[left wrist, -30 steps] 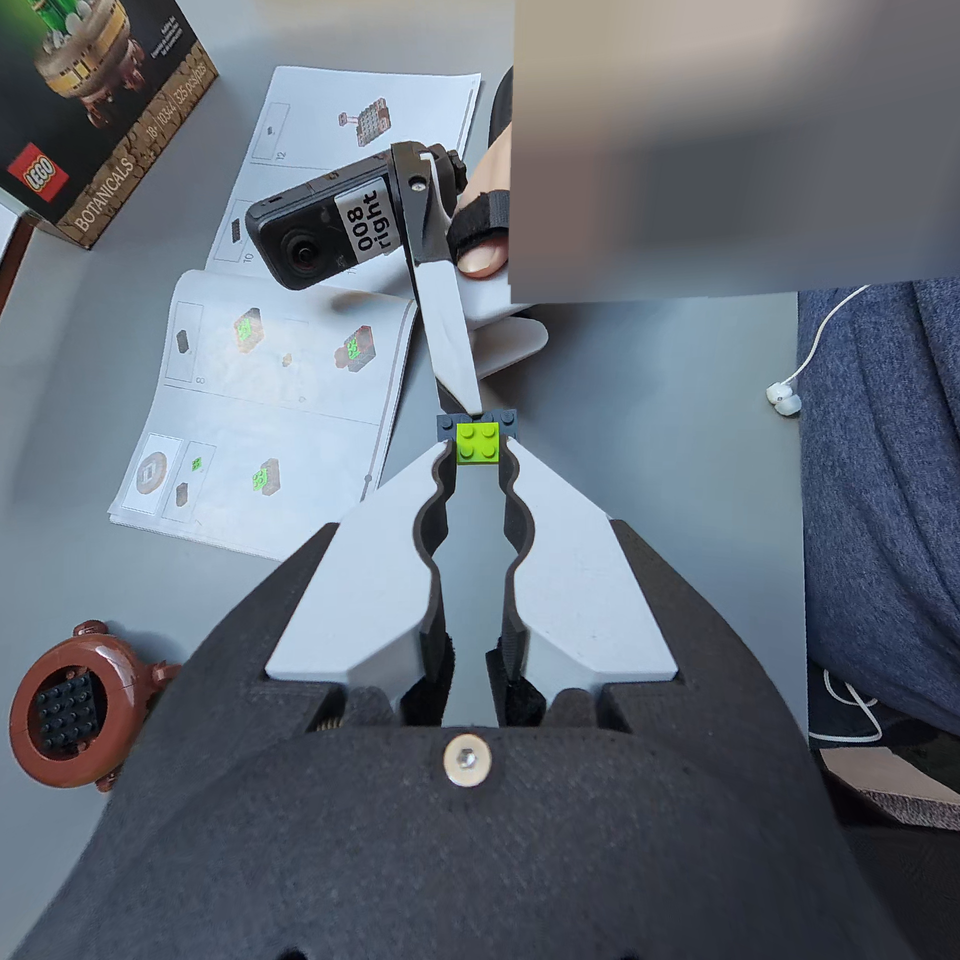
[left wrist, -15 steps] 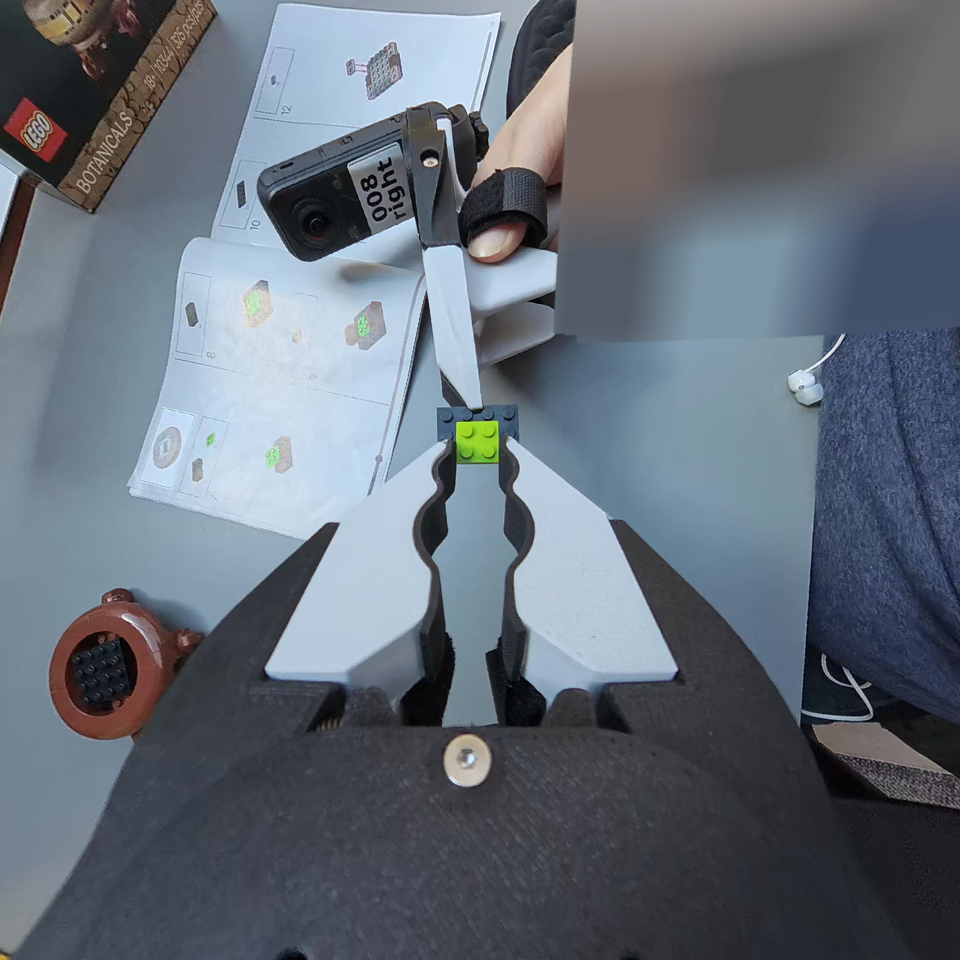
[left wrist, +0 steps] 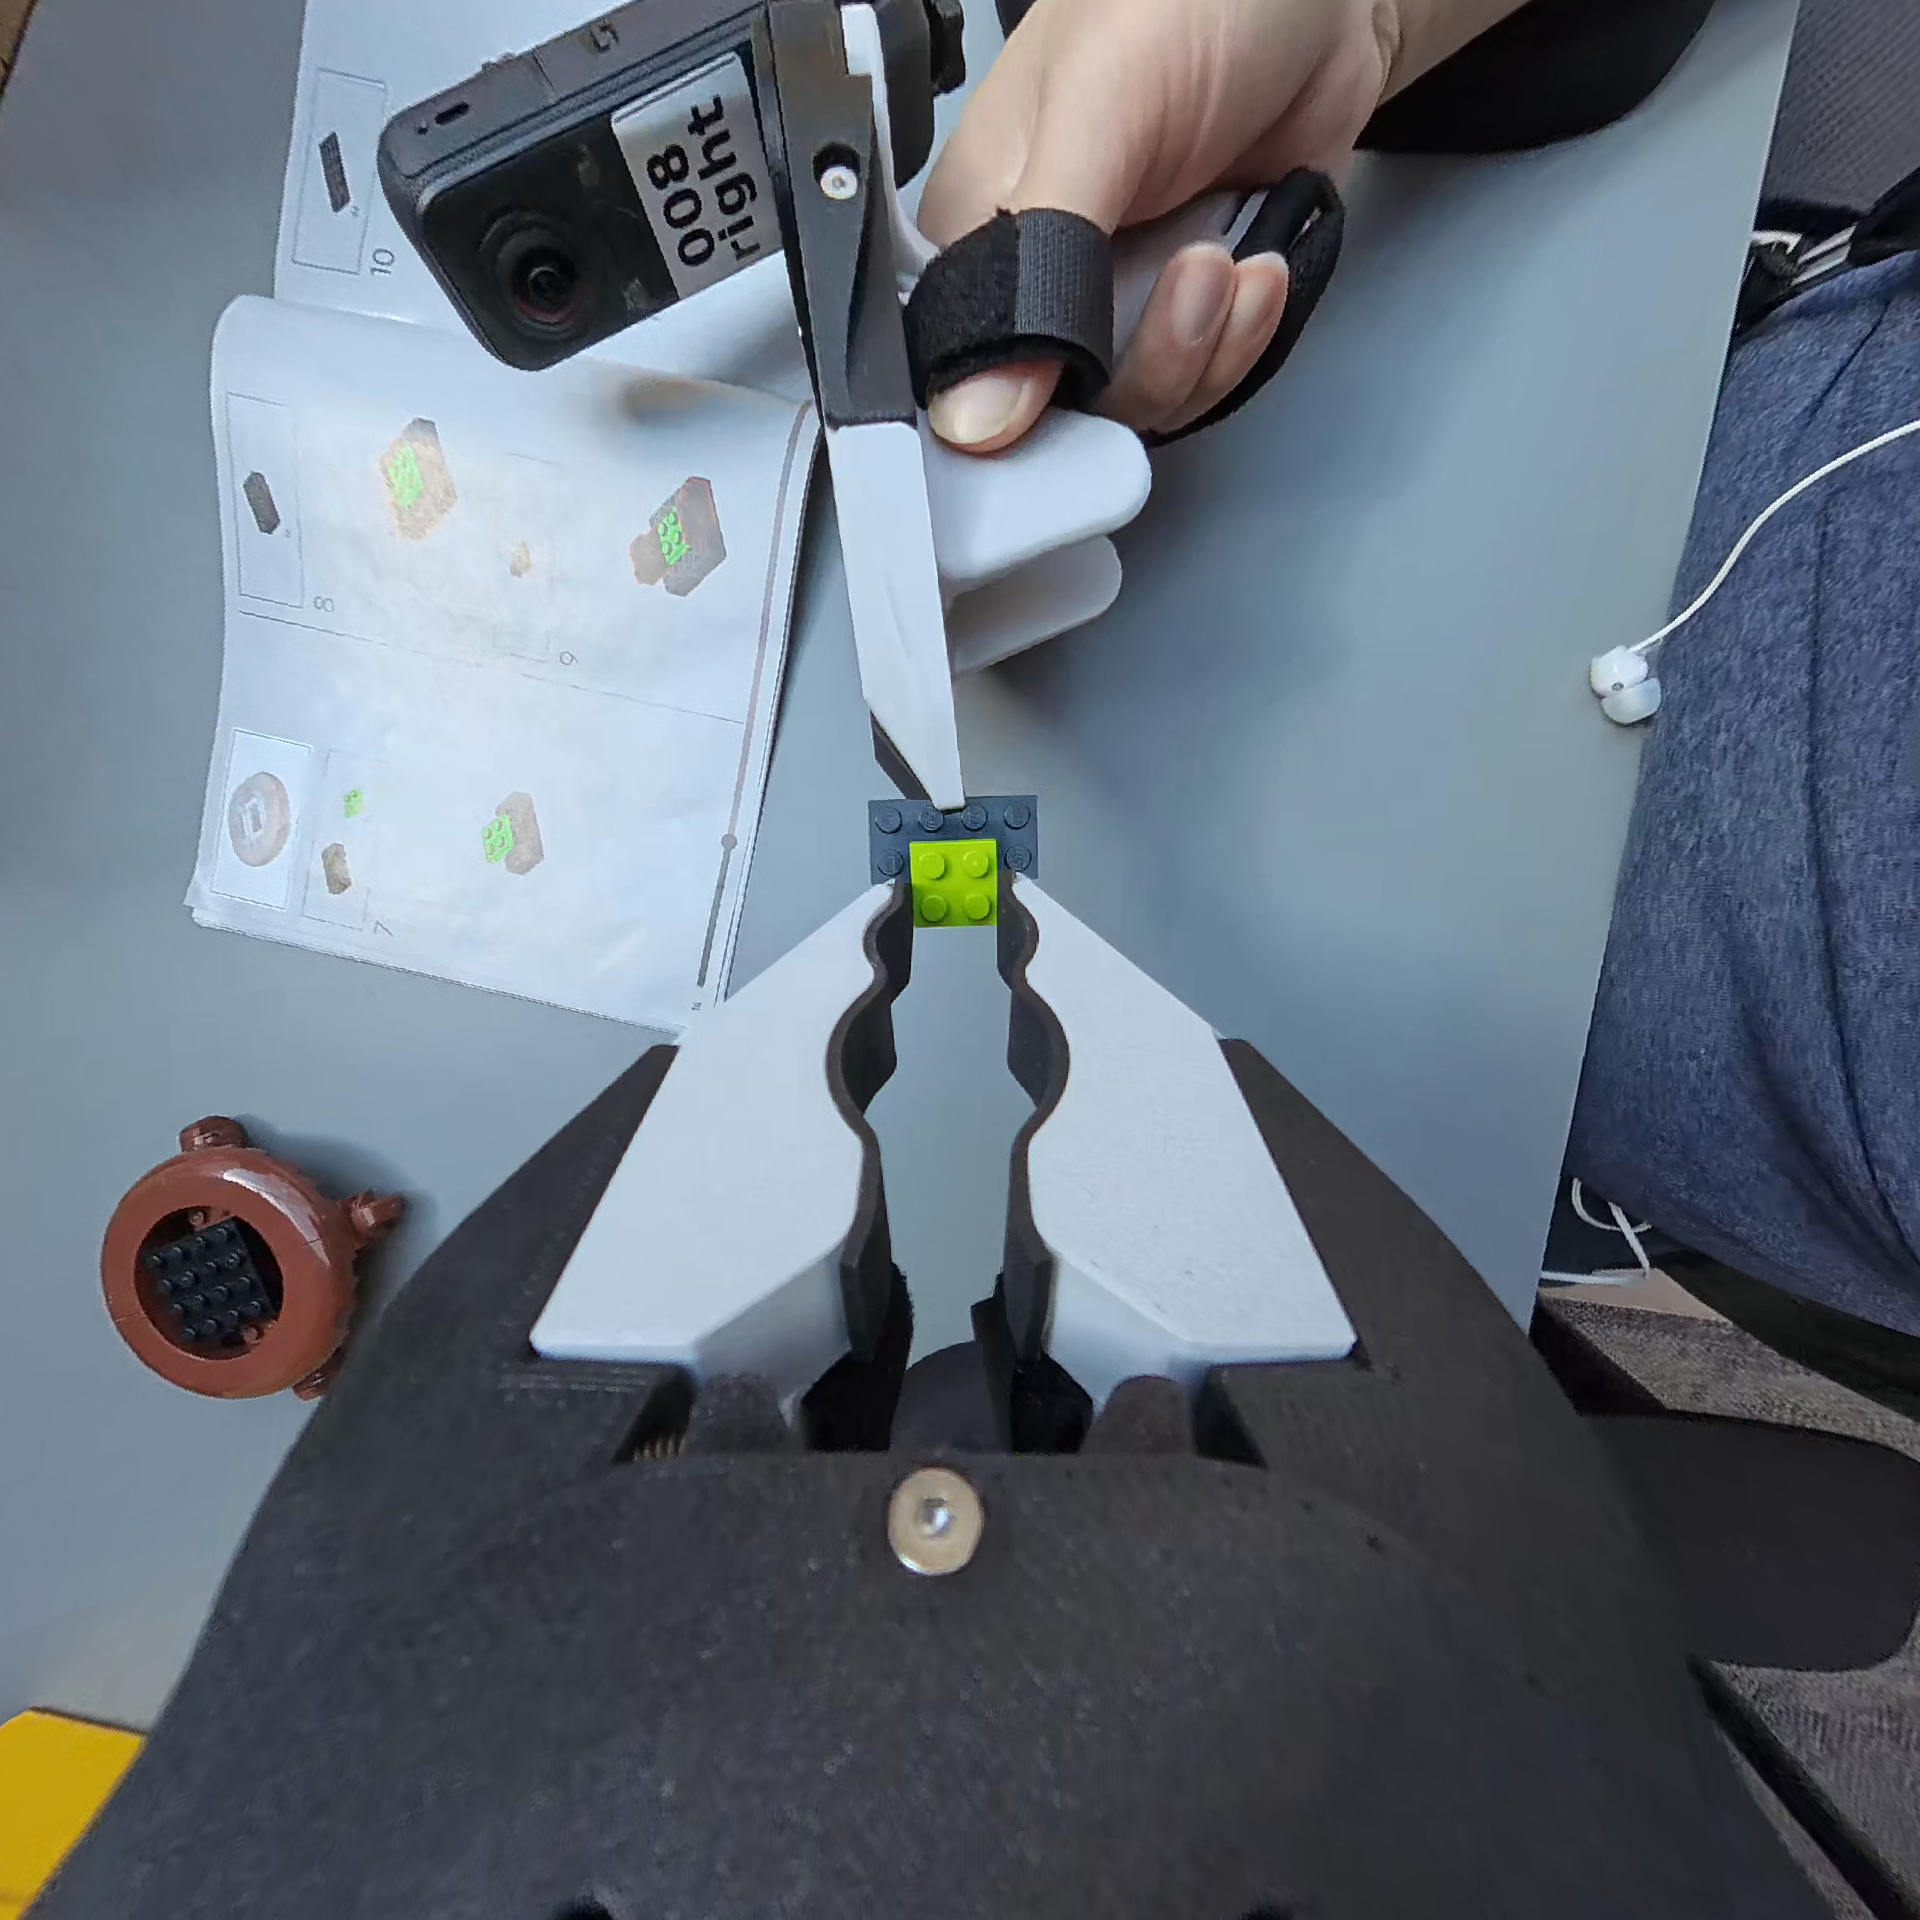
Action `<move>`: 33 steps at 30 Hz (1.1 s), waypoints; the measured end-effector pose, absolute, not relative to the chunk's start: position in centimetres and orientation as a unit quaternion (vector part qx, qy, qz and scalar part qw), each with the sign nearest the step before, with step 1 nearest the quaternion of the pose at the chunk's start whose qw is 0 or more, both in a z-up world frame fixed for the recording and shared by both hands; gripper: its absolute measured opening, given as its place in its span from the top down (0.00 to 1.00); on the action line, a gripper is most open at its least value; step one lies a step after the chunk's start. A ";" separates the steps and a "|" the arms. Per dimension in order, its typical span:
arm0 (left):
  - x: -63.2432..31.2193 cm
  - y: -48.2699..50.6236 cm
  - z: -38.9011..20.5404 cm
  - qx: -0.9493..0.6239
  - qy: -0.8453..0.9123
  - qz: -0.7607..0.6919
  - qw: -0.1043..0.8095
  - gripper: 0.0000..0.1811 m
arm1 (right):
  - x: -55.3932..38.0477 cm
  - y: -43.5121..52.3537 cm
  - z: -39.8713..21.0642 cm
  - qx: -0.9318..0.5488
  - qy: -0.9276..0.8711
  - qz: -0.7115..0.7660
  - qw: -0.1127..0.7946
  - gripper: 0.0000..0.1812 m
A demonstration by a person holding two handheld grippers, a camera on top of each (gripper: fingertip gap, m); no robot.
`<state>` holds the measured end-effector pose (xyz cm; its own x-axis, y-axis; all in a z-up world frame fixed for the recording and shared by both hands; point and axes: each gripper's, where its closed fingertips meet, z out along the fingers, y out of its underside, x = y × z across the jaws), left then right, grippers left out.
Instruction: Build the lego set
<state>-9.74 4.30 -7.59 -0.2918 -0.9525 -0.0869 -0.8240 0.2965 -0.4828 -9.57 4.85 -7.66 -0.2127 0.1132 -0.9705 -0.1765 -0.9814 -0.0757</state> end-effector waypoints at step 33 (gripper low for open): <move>-10.1 5.4 -9.9 -0.554 0.828 0.076 0.034 0.92 | -9.4 5.7 -9.6 -0.672 0.042 0.728 0.128 0.96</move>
